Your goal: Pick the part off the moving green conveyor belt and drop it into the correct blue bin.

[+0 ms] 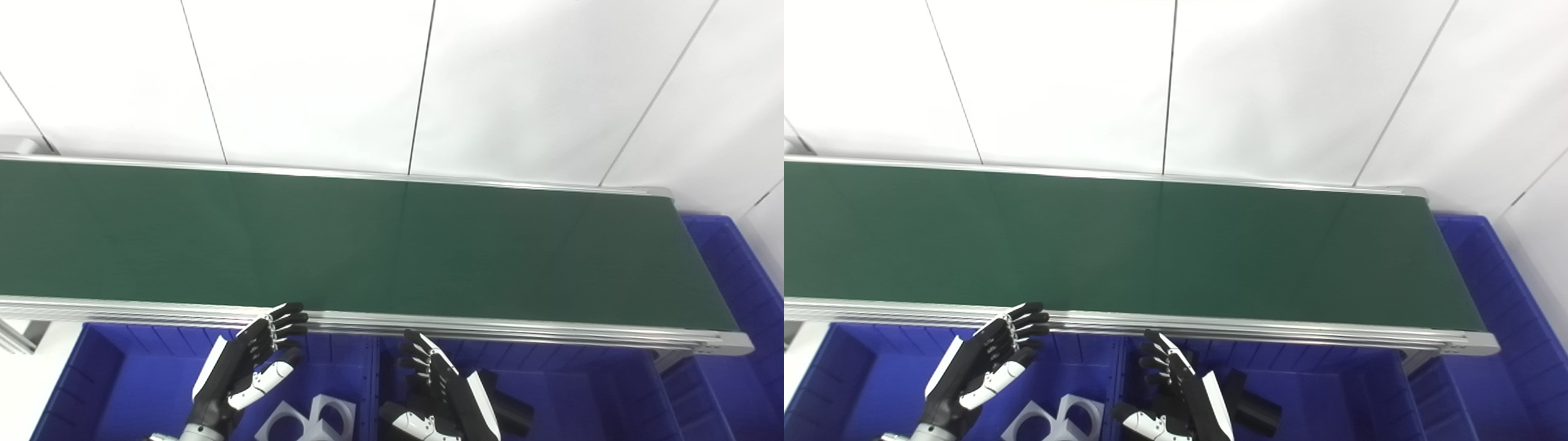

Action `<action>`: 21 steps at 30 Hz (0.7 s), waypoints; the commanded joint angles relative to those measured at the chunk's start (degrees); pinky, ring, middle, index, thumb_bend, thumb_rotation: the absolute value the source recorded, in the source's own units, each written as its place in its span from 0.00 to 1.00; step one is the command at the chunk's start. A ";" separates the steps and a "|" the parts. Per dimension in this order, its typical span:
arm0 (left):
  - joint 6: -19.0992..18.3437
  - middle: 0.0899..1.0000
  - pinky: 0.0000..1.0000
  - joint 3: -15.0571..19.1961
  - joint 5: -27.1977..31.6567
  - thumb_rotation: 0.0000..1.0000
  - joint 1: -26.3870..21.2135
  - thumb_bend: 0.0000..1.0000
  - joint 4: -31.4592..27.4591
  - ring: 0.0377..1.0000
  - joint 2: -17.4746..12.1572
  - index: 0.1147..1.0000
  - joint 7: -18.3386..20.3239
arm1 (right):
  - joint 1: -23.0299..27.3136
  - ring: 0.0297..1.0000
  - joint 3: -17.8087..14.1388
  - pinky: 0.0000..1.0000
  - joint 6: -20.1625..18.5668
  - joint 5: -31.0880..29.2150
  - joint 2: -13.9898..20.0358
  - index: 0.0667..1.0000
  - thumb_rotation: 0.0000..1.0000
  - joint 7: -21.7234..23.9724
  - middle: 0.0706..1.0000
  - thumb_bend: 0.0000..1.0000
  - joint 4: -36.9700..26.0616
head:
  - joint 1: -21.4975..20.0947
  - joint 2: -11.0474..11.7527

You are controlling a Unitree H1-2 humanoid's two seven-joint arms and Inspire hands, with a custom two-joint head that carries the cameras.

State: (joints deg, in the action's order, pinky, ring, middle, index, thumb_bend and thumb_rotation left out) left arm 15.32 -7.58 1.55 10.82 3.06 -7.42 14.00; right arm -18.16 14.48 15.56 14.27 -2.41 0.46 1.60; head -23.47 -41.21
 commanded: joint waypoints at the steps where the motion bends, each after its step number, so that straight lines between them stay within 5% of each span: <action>1: 0.64 0.80 0.70 -1.13 -0.22 0.51 0.00 0.71 -2.94 0.77 -1.23 0.81 1.75 | 0.24 0.78 0.04 0.70 -0.77 0.02 -0.93 0.88 0.47 -0.56 0.82 0.67 -2.44 | -0.08 -0.59; 8: -0.98 0.83 0.71 -1.53 1.27 0.55 0.09 0.79 -5.13 0.79 -3.06 0.85 3.36 | 1.15 0.78 0.18 0.70 -1.77 0.46 -1.53 0.87 0.49 -0.83 0.82 0.67 -3.04 | -5.56 -3.33; 21: -3.69 0.82 0.69 -1.48 2.87 0.54 0.41 0.84 -8.09 0.79 -3.01 0.85 4.49 | 0.92 0.76 -0.15 0.68 -4.26 0.08 -1.09 0.87 0.54 -0.58 0.81 0.71 -6.11 | -1.37 -7.29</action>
State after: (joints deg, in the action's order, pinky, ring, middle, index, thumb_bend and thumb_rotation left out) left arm 11.50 -8.85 3.95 11.42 -2.97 -10.34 18.42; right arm -17.33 14.25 11.74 14.61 -3.02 0.06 -2.27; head -24.87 -48.43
